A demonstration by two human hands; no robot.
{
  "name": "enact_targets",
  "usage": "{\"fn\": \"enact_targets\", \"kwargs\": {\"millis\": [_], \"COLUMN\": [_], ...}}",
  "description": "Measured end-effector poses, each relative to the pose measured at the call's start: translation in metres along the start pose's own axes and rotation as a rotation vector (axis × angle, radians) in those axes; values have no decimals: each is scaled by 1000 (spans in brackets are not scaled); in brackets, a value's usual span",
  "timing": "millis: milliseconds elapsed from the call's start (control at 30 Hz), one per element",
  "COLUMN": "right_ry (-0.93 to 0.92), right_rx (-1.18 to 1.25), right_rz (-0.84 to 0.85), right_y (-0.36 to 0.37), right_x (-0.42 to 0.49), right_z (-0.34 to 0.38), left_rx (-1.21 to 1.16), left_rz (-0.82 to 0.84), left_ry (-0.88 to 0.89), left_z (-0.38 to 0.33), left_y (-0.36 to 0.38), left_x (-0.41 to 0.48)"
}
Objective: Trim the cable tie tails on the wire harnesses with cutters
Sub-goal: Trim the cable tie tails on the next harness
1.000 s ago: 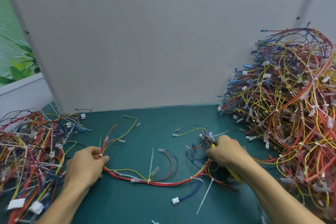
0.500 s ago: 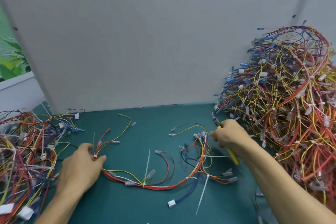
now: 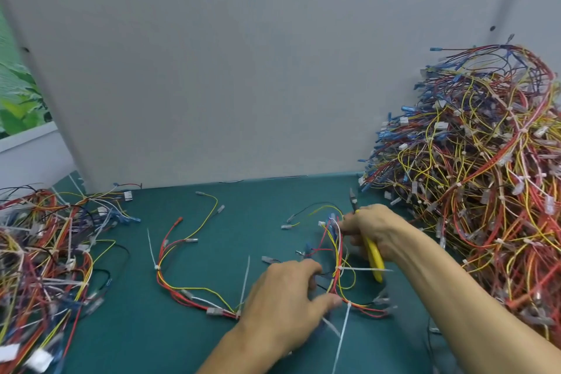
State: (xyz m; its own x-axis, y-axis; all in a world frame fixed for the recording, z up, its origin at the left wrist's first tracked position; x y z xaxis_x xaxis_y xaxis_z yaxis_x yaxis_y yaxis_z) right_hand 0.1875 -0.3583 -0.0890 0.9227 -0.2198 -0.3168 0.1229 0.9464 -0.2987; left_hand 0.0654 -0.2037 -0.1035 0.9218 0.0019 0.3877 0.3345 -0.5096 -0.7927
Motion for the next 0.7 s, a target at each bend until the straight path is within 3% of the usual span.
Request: {"fn": "enact_targets", "kwargs": {"millis": [133,233,367,533,700], "right_ry": [35,28,-107,-141,-110], "right_rx": [275,326,166,116,138], "right_rz": [204,265,104,-13,-1], "right_y": [2,-2,-8,-4,9], "right_x": [-8,-11,-11,-12,-14], "right_z": [8,15,21,22,23], "left_rx": [-161,-363,-760,-848,-898], "left_rz": [7,1,-44,-74,-61], "left_ry": [-123,-156,-337,-360,-355], "left_z": [4,7,20,24,24], "left_y": [13,12,5,3,5], "left_x": [0,0,-1,-1,-2]}}
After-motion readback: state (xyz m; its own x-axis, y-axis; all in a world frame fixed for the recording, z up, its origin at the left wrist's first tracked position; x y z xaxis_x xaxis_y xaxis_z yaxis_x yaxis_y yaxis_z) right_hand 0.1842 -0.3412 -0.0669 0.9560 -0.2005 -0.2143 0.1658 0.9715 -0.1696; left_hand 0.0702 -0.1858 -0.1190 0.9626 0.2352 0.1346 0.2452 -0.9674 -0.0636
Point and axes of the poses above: each hand's wrist, its own x-axis towards the middle knuckle, its own y-axis out of the palm, z = x × y, the point moved 3 cm from there along x, towards the middle knuckle, and after that the axes turned 13 degrees about -z, right-handed, at the moved point
